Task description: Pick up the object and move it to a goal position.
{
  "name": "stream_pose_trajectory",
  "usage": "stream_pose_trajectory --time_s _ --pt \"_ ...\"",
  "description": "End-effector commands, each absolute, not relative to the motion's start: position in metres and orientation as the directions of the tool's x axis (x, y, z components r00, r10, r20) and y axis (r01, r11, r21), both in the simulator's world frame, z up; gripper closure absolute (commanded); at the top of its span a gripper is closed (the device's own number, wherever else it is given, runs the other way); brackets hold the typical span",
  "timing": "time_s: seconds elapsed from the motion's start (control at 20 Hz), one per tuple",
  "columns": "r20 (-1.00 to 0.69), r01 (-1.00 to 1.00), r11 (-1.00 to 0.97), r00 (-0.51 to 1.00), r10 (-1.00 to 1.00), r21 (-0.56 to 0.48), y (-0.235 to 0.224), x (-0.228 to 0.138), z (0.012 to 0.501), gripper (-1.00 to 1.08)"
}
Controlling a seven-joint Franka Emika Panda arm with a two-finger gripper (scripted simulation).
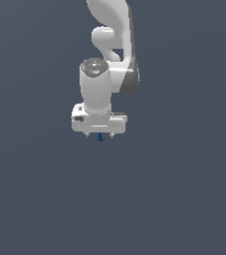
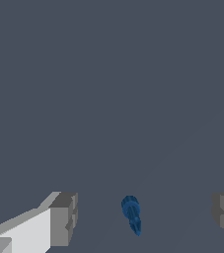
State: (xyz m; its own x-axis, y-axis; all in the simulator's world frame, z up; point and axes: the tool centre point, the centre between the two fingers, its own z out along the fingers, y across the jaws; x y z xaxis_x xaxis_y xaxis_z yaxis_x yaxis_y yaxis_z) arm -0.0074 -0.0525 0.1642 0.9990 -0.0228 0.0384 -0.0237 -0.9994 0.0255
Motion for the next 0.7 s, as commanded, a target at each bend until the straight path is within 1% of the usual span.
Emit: stream_pose_trajectory --time_s 0.0,0.4,0.65 --pt "0.033 -0.04 -0.999 0.999 -0.039 0.021 -0.055 -0.018 0.153 -0.92" --pt "0.013 -0.107 -0.994 0.994 -0.106 0.006 -0.063 -0.064 0.114 -0.92" --pt "0.004 -0.135 -0.991 0.991 -0.135 0.002 -0.066 -0.084 0.1 -0.92"
